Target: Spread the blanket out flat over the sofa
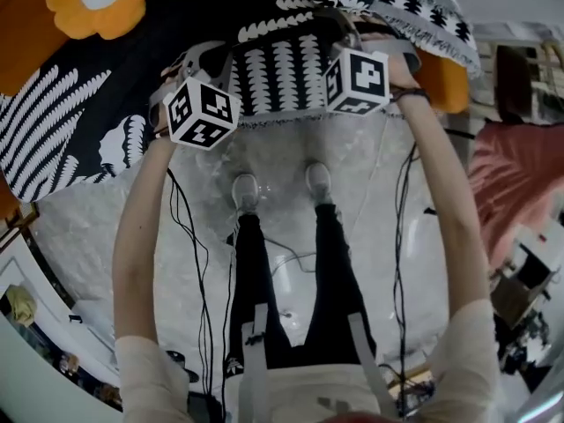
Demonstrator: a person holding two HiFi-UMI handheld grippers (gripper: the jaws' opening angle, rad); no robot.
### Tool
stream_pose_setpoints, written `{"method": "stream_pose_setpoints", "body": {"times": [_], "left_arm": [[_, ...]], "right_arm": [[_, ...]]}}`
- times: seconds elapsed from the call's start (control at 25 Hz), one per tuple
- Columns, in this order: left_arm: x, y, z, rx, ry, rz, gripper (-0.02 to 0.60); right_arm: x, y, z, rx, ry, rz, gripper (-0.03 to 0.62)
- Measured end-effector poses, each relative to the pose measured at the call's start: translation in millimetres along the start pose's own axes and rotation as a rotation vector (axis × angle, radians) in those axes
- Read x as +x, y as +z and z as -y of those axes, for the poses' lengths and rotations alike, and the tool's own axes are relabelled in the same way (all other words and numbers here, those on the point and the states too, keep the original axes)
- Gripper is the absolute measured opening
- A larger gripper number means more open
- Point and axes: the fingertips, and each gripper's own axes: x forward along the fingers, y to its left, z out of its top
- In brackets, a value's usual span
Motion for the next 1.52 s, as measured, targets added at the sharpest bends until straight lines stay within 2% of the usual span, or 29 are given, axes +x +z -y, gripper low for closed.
{"method": "stream_pose_setpoints", "body": {"times": [0.24, 0.4, 0.64, 0.88, 1.08, 1.2, 1.32, 1.36, 1.44, 1.52], "left_arm": [[-70.4, 45.4, 85.8, -0.007, -0.174, 0.113, 0.008], [-103.7, 64.4, 152.3, -0.015, -0.239, 0.141, 0.008], [-132.4, 44.7, 274.5, -0.020, -0.342, 0.041, 0.008], [-150.3, 56.3, 417.4, -0.004, -0.496, -0.055, 0.008], [-157.7, 23.4, 502.2, 0.018, -0.624, -0.144, 0.008], [-149.7, 1.3, 541.5, -0.014, -0.653, -0.181, 0.008], [-137.3, -30.1, 570.4, -0.138, -0.672, -0.230, 0.008], [-135.1, -41.4, 578.0, -0.150, -0.682, -0.249, 0.008], [-132.5, -62.2, 584.9, -0.117, -0.690, -0.283, 0.006], [-127.5, -77.0, 585.4, -0.111, -0.693, -0.310, 0.008]], "right_arm": [[-94.9, -27.1, -40.3, 0.047, -0.026, -0.034, 0.008], [-156.0, -53.0, -89.0, 0.089, -0.020, -0.034, 0.008], [-214.4, -75.0, -177.8, 0.069, 0.077, 0.001, 0.008], [-282.3, -132.8, -264.7, 0.073, 0.205, 0.006, 0.008], [-304.1, -145.5, -345.0, 0.085, 0.327, -0.018, 0.008], [-308.7, -157.9, -397.2, 0.117, 0.394, -0.041, 0.008], [-312.9, -165.8, -458.0, 0.133, 0.491, -0.081, 0.008], [-316.1, -164.5, -477.2, 0.134, 0.535, -0.093, 0.008], [-322.0, -157.3, -511.5, 0.125, 0.607, -0.100, 0.008], [-322.5, -151.6, -537.5, 0.100, 0.634, -0.100, 0.008]]}}
